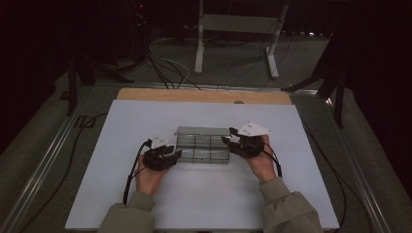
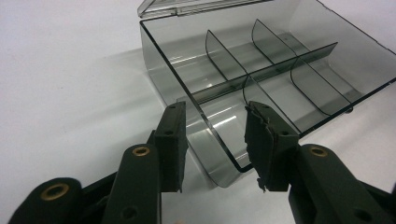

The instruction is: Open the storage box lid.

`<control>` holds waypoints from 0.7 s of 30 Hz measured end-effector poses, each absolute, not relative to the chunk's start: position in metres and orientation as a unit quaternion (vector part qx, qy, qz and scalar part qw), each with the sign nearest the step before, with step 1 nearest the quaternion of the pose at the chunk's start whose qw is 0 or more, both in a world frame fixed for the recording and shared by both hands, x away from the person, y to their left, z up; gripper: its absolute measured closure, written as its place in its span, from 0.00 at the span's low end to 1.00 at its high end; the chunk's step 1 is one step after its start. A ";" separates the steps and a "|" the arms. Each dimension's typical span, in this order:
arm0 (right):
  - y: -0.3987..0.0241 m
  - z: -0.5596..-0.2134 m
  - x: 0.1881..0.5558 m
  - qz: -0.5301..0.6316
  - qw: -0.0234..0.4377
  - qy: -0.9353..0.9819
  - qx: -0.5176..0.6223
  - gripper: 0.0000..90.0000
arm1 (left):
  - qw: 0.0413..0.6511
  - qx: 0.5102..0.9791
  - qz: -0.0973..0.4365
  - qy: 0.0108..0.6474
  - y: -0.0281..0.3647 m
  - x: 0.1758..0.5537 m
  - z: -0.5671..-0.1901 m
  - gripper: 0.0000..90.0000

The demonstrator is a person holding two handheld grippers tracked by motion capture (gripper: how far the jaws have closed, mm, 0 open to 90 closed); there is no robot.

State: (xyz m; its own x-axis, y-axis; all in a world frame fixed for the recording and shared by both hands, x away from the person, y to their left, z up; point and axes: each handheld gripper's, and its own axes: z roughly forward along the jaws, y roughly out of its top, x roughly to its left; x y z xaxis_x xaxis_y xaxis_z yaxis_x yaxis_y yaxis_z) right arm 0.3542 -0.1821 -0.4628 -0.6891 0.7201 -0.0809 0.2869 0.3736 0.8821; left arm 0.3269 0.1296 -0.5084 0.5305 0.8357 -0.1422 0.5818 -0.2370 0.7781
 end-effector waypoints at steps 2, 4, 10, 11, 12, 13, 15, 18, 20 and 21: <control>-0.181 -0.461 0.356 0.461 0.240 0.794 0.316 0.60 | 0.413 0.771 0.153 0.460 0.130 0.327 -0.509 0.67; -0.179 -0.461 0.357 0.461 0.240 0.794 0.315 0.60 | 0.414 0.771 0.152 0.460 0.129 0.327 -0.509 0.69; -0.176 -0.459 0.360 0.460 0.243 0.795 0.311 0.61 | 0.414 0.772 0.151 0.458 0.128 0.327 -0.510 0.71; -0.176 -0.458 0.361 0.461 0.244 0.794 0.312 0.62 | 0.415 0.771 0.150 0.458 0.128 0.328 -0.510 0.72; -0.176 -0.457 0.362 0.461 0.246 0.794 0.311 0.62 | 0.415 0.772 0.149 0.458 0.128 0.328 -0.510 0.72; -0.176 -0.457 0.362 0.460 0.246 0.794 0.311 0.63 | 0.416 0.771 0.150 0.458 0.128 0.328 -0.510 0.73; -0.175 -0.456 0.362 0.458 0.250 0.795 0.310 0.64 | 0.413 0.772 0.152 0.458 0.127 0.328 -0.511 0.73; -0.175 -0.455 0.363 0.456 0.255 0.795 0.309 0.65 | 0.412 0.773 0.153 0.458 0.127 0.328 -0.511 0.73; -0.174 -0.455 0.364 0.456 0.257 0.793 0.312 0.66 | 0.411 0.773 0.154 0.458 0.127 0.328 -0.510 0.73; -0.174 -0.454 0.365 0.456 0.257 0.792 0.312 0.66 | 0.411 0.773 0.154 0.458 0.127 0.328 -0.510 0.73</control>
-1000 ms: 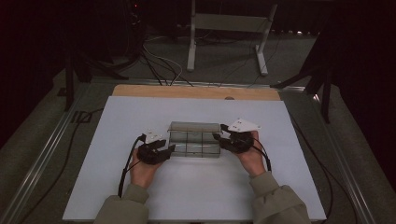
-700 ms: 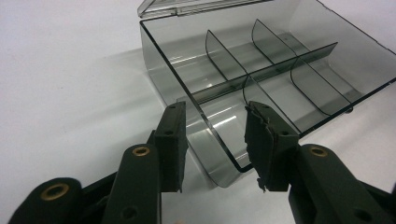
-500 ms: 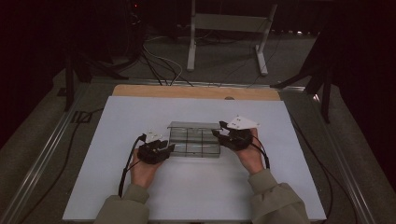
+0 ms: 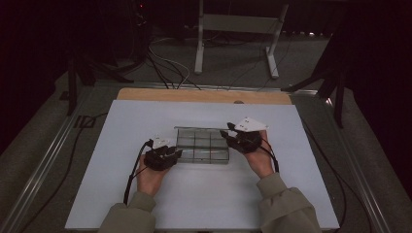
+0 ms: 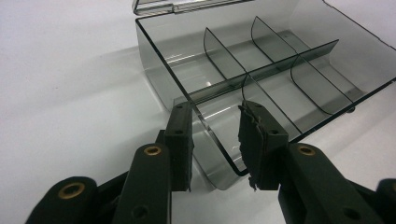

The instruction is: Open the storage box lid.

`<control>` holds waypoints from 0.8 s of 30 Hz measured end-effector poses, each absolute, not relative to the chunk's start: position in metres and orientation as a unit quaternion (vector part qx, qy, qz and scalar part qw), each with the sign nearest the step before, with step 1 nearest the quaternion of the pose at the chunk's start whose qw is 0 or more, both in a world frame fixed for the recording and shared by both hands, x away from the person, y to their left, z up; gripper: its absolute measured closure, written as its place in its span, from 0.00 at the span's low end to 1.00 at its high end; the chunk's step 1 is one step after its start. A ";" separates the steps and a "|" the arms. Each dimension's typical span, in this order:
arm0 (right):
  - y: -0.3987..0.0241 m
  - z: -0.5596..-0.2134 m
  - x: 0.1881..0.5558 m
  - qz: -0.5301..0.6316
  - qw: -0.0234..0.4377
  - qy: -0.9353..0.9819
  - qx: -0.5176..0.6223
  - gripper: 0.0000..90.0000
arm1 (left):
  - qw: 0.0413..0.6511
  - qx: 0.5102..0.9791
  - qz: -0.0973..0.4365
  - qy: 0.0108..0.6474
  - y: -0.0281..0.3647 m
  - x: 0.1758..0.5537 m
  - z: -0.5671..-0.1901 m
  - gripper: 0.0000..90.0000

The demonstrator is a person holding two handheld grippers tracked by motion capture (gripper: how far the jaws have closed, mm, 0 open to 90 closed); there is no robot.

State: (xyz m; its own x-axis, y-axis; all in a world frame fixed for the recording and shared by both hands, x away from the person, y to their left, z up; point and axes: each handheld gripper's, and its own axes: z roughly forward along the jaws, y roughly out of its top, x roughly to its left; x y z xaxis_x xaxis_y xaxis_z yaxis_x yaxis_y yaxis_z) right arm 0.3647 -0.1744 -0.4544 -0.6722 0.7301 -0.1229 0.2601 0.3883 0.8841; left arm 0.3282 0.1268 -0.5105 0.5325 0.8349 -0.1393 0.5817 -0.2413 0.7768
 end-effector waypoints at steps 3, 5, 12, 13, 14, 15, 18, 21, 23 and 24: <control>-0.175 -0.454 0.366 0.459 0.257 0.790 0.315 0.66 | 0.412 0.773 0.154 0.458 0.127 0.328 -0.511 0.73; -0.175 -0.453 0.369 0.464 0.255 0.785 0.321 0.67 | 0.411 0.773 0.154 0.457 0.127 0.328 -0.511 0.73; -0.176 -0.451 0.374 0.469 0.255 0.779 0.329 0.67 | 0.410 0.774 0.156 0.457 0.127 0.328 -0.510 0.73; -0.176 -0.451 0.375 0.470 0.254 0.778 0.330 0.67 | 0.410 0.774 0.156 0.457 0.127 0.328 -0.511 0.73; -0.176 -0.451 0.376 0.471 0.254 0.778 0.331 0.67 | 0.410 0.773 0.156 0.457 0.127 0.328 -0.511 0.73; -0.176 -0.451 0.377 0.472 0.252 0.777 0.333 0.67 | 0.410 0.773 0.156 0.458 0.127 0.328 -0.511 0.73; -0.176 -0.450 0.379 0.473 0.252 0.775 0.335 0.67 | 0.410 0.773 0.156 0.458 0.126 0.328 -0.511 0.73; -0.177 -0.450 0.382 0.477 0.250 0.771 0.341 0.67 | 0.410 0.773 0.157 0.458 0.126 0.328 -0.511 0.73; -0.178 -0.451 0.386 0.479 0.245 0.769 0.347 0.67 | 0.409 0.773 0.158 0.458 0.126 0.328 -0.511 0.73; -0.178 -0.452 0.387 0.478 0.243 0.768 0.350 0.67 | 0.410 0.773 0.158 0.457 0.126 0.328 -0.511 0.73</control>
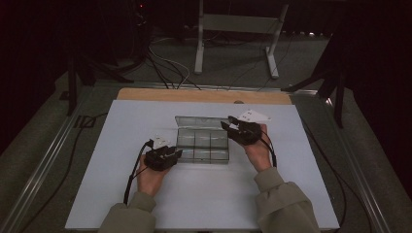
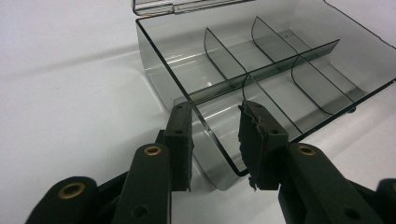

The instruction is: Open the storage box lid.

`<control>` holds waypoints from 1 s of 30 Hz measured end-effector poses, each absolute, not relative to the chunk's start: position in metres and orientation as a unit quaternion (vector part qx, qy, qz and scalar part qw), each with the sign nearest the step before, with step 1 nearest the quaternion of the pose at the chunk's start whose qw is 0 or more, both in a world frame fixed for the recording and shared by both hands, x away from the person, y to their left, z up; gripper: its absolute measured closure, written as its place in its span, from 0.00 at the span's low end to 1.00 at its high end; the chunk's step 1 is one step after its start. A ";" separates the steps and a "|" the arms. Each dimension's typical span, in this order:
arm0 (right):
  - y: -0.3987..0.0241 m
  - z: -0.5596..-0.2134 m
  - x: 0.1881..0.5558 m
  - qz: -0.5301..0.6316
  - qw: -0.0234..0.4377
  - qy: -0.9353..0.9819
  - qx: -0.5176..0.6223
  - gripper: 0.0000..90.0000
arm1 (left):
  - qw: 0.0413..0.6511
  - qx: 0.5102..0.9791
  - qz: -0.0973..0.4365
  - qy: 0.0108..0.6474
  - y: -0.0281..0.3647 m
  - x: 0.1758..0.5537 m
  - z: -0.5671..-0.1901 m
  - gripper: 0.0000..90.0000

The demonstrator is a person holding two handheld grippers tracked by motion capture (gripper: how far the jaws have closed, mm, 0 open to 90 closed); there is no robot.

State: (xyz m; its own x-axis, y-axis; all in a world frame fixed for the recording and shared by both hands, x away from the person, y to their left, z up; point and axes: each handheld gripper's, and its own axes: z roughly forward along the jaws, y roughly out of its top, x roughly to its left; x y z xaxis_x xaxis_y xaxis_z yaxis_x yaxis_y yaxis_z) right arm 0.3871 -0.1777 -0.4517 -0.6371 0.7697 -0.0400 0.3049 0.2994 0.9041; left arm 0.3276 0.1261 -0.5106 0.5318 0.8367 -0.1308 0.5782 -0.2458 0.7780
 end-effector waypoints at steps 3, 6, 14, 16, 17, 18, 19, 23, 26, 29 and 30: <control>-0.177 -0.455 0.391 0.473 0.241 0.771 0.353 0.66 | 0.410 0.773 0.158 0.458 0.126 0.328 -0.511 0.73; -0.177 -0.459 0.395 0.468 0.234 0.772 0.361 0.66 | 0.410 0.773 0.158 0.458 0.126 0.328 -0.511 0.73; -0.175 -0.464 0.403 0.461 0.232 0.773 0.370 0.65 | 0.410 0.773 0.157 0.458 0.126 0.328 -0.511 0.73; -0.175 -0.465 0.404 0.460 0.232 0.773 0.370 0.65 | 0.411 0.772 0.157 0.458 0.126 0.328 -0.511 0.73; -0.175 -0.468 0.406 0.458 0.228 0.773 0.376 0.65 | 0.411 0.772 0.157 0.458 0.126 0.328 -0.511 0.73; -0.175 -0.469 0.408 0.455 0.227 0.774 0.378 0.65 | 0.411 0.772 0.157 0.458 0.126 0.328 -0.511 0.73; -0.175 -0.470 0.409 0.453 0.226 0.774 0.381 0.65 | 0.411 0.772 0.157 0.458 0.126 0.328 -0.511 0.73; -0.175 -0.476 0.413 0.446 0.217 0.776 0.391 0.64 | 0.411 0.772 0.157 0.458 0.126 0.328 -0.511 0.73; -0.174 -0.479 0.415 0.442 0.215 0.776 0.395 0.64 | 0.411 0.772 0.157 0.458 0.126 0.328 -0.511 0.73; -0.173 -0.481 0.417 0.439 0.214 0.775 0.400 0.64 | 0.411 0.772 0.157 0.458 0.126 0.328 -0.511 0.73; -0.173 -0.481 0.418 0.438 0.215 0.775 0.401 0.64 | 0.411 0.772 0.157 0.458 0.126 0.328 -0.511 0.73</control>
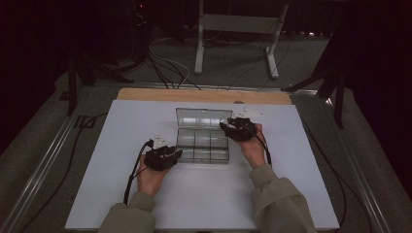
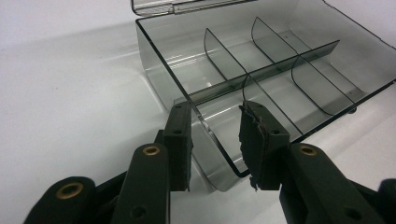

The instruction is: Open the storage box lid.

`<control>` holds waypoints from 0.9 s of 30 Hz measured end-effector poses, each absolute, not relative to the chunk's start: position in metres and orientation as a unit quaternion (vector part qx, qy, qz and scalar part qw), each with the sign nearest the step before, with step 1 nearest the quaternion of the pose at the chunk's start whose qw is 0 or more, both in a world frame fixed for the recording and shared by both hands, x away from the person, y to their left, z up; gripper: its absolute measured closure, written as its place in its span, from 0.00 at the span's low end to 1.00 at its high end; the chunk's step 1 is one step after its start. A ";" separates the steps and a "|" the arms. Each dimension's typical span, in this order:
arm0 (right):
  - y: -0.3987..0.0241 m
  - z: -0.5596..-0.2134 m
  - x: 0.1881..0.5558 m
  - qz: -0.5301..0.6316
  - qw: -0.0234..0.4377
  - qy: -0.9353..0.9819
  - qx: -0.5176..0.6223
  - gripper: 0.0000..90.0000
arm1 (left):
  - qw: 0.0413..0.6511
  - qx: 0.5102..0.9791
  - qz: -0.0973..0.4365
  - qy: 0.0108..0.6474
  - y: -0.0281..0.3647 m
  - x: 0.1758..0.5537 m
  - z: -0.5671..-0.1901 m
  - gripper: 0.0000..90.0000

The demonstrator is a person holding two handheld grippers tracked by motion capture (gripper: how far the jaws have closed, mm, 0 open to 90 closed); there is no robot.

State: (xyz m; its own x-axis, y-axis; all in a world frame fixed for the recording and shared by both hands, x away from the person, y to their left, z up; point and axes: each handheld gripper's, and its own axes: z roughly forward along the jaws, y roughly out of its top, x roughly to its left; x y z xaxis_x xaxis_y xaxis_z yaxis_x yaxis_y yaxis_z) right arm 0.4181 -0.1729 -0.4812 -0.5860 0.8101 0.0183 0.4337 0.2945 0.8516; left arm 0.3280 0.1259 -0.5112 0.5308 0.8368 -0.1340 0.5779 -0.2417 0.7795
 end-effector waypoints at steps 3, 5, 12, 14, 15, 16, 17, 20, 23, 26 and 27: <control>-0.173 -0.483 0.420 0.435 0.212 0.777 0.402 0.64 | 0.412 0.772 0.157 0.458 0.126 0.328 -0.511 0.72; -0.173 -0.483 0.421 0.434 0.212 0.778 0.403 0.65 | 0.412 0.772 0.157 0.458 0.126 0.328 -0.511 0.72; -0.169 -0.491 0.426 0.422 0.207 0.782 0.410 0.65 | 0.411 0.772 0.158 0.458 0.126 0.327 -0.511 0.72; -0.168 -0.493 0.428 0.419 0.208 0.780 0.417 0.65 | 0.411 0.772 0.158 0.458 0.125 0.327 -0.511 0.73; -0.169 -0.493 0.429 0.420 0.207 0.778 0.420 0.66 | 0.410 0.773 0.159 0.458 0.125 0.327 -0.511 0.73; -0.169 -0.493 0.429 0.420 0.206 0.776 0.422 0.66 | 0.410 0.773 0.159 0.458 0.125 0.326 -0.511 0.73; -0.169 -0.493 0.429 0.420 0.206 0.776 0.422 0.66 | 0.410 0.773 0.159 0.458 0.125 0.326 -0.511 0.73; -0.168 -0.494 0.431 0.415 0.208 0.776 0.427 0.67 | 0.409 0.775 0.158 0.455 0.124 0.325 -0.511 0.73; -0.168 -0.496 0.432 0.407 0.209 0.772 0.441 0.67 | 0.408 0.777 0.158 0.452 0.122 0.324 -0.511 0.73; -0.169 -0.497 0.434 0.411 0.201 0.769 0.447 0.68 | 0.408 0.777 0.158 0.452 0.122 0.324 -0.511 0.73; -0.169 -0.497 0.434 0.411 0.200 0.769 0.447 0.67 | 0.408 0.777 0.159 0.452 0.122 0.324 -0.511 0.73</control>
